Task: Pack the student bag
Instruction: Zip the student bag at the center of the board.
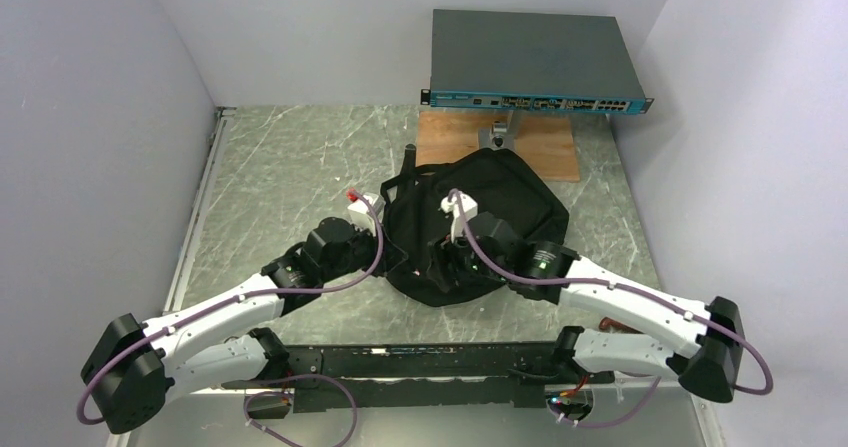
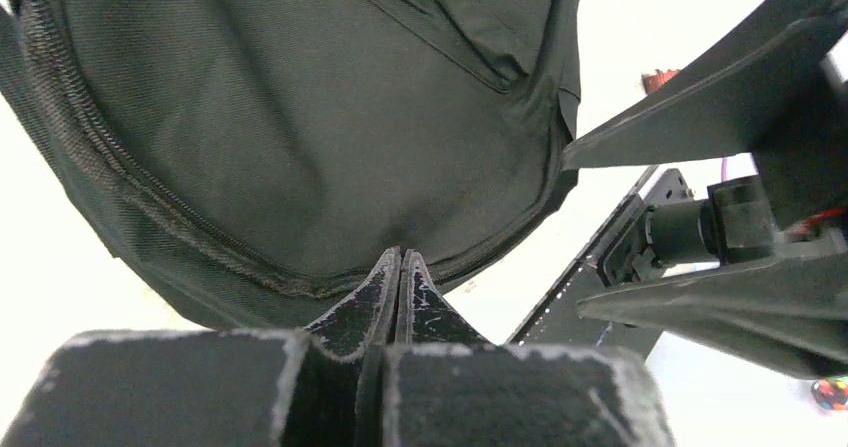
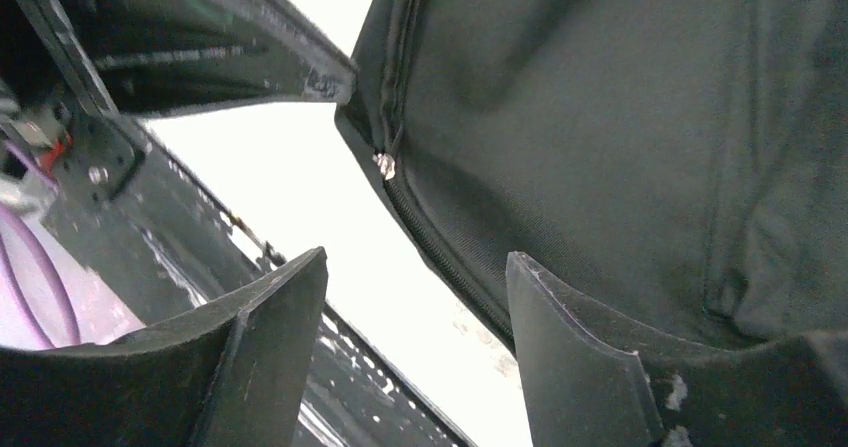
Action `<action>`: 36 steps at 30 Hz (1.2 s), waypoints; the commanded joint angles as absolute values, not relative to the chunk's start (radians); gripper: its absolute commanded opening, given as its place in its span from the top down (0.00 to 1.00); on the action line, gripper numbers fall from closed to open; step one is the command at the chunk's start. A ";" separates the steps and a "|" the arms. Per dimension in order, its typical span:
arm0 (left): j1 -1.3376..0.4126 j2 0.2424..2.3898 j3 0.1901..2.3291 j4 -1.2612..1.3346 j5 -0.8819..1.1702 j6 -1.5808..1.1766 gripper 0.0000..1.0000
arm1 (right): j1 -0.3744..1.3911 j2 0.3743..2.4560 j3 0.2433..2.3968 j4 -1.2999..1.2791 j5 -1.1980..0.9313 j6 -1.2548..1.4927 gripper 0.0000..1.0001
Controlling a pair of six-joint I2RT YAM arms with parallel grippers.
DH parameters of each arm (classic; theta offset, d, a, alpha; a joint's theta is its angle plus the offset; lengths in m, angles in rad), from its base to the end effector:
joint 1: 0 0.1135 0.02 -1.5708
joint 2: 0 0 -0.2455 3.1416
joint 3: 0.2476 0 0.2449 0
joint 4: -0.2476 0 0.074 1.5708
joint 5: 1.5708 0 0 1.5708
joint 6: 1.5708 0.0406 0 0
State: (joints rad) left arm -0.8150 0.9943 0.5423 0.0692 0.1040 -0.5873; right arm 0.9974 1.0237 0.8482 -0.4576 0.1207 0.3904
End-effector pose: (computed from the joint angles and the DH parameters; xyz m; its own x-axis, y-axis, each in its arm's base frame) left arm 0.1561 -0.1718 0.2269 -0.6509 -0.1129 -0.7507 0.5156 0.6601 -0.5463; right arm 0.1282 0.1895 0.2732 -0.5941 -0.2236 -0.7726 -0.6003 0.7626 0.2409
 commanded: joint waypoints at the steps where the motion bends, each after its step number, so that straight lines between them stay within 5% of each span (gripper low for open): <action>1: -0.811 0.965 0.514 0.149 0.187 -0.596 1.00 | 1.015 1.042 0.811 -0.377 -0.032 0.304 0.30; 9: -0.811 0.922 0.476 0.143 0.263 -0.624 1.00 | 1.016 1.130 0.696 -0.184 -0.033 0.243 0.45; 18: -0.808 0.977 0.574 -0.131 0.210 -0.553 0.99 | 1.021 1.140 0.636 -0.099 -0.084 0.220 1.00; 28: -0.792 1.072 0.727 -0.197 0.320 -0.393 0.38 | 1.032 1.125 0.601 -0.073 -0.098 0.233 1.00; 36: -0.822 1.062 0.647 -0.063 0.385 -0.260 0.30 | 1.031 1.090 0.566 -0.028 -0.108 0.252 1.00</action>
